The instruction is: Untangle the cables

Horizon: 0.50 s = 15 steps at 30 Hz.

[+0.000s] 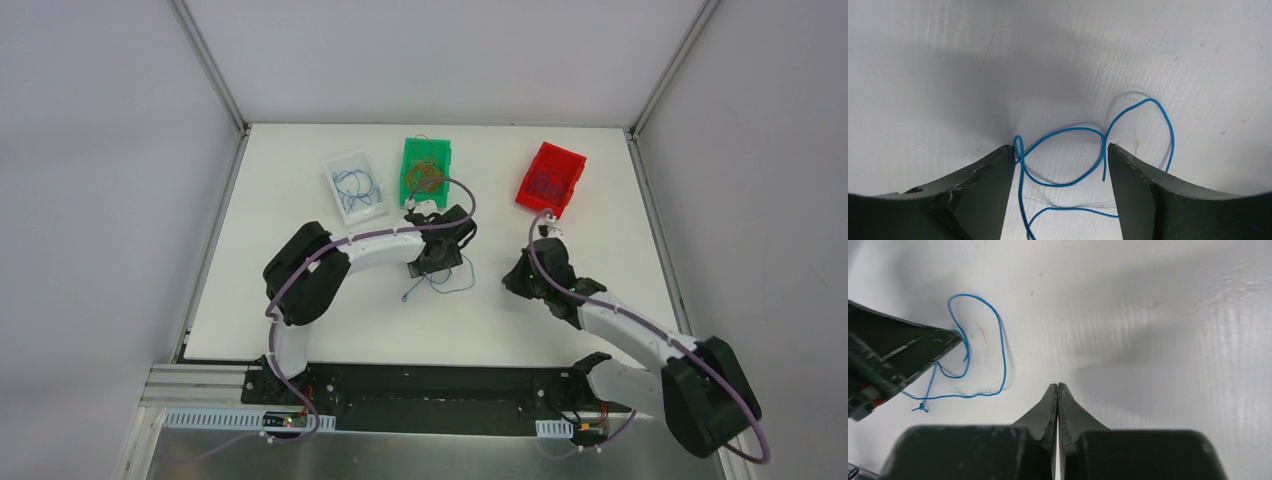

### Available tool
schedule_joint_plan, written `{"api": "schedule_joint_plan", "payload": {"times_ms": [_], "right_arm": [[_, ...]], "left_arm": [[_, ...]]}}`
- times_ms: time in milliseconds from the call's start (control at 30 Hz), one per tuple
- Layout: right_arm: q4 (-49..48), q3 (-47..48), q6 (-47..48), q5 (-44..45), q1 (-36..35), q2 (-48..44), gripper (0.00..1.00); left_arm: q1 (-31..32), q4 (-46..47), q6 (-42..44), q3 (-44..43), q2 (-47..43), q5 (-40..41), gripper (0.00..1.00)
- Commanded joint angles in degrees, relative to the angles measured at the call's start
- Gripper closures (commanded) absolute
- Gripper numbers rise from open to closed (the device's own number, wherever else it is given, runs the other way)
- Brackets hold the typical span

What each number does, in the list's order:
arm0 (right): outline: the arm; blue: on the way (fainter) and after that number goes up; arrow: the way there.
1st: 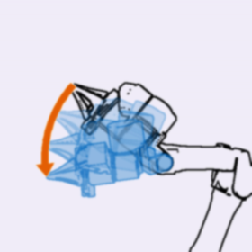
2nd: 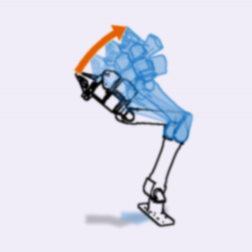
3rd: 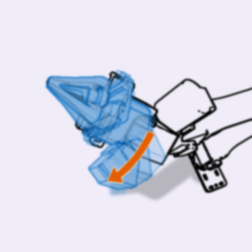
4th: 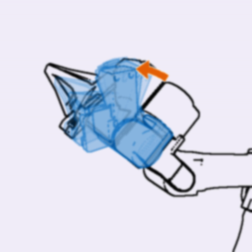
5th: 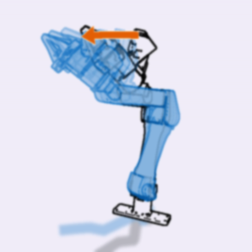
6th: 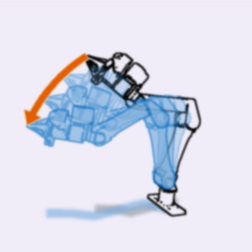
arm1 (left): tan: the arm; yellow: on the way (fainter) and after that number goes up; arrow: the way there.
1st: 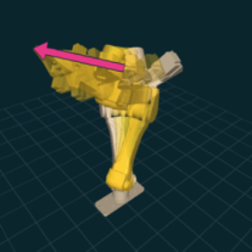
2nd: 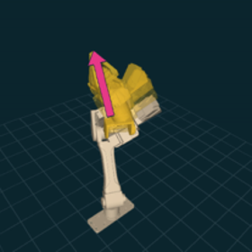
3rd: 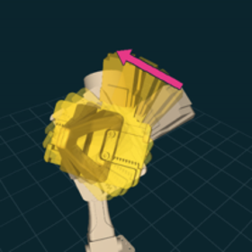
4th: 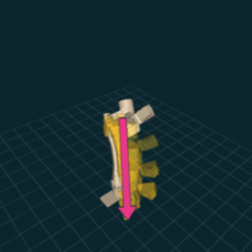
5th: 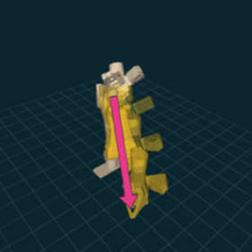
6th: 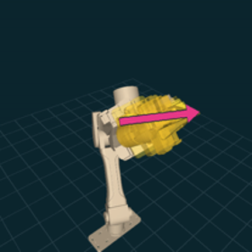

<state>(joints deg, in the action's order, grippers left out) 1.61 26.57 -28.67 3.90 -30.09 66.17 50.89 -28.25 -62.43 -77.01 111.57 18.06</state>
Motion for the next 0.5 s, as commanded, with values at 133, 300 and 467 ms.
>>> {"api": "schedule_joint_plan", "payload": {"times_ms": [133,300,467], "right_arm": [[-3.7,-7.3,-1.4,11.8,0.2,-20.2,1.0],[-3.2,-8.0,-1.4,13.2,0.2,-22.8,1.0],[-2.8,-7.1,-1.5,13.1,0.2,-20.1,0.99]], "left_arm": [[0.4,-2.6,4.0,-3.3,7.1,4.7,0.34],[2.1,-10.1,6.6,-9.5,10.7,7.1,0.19],[2.3,-10.1,6.4,-8.3,7.3,8.0,0.08]]}}
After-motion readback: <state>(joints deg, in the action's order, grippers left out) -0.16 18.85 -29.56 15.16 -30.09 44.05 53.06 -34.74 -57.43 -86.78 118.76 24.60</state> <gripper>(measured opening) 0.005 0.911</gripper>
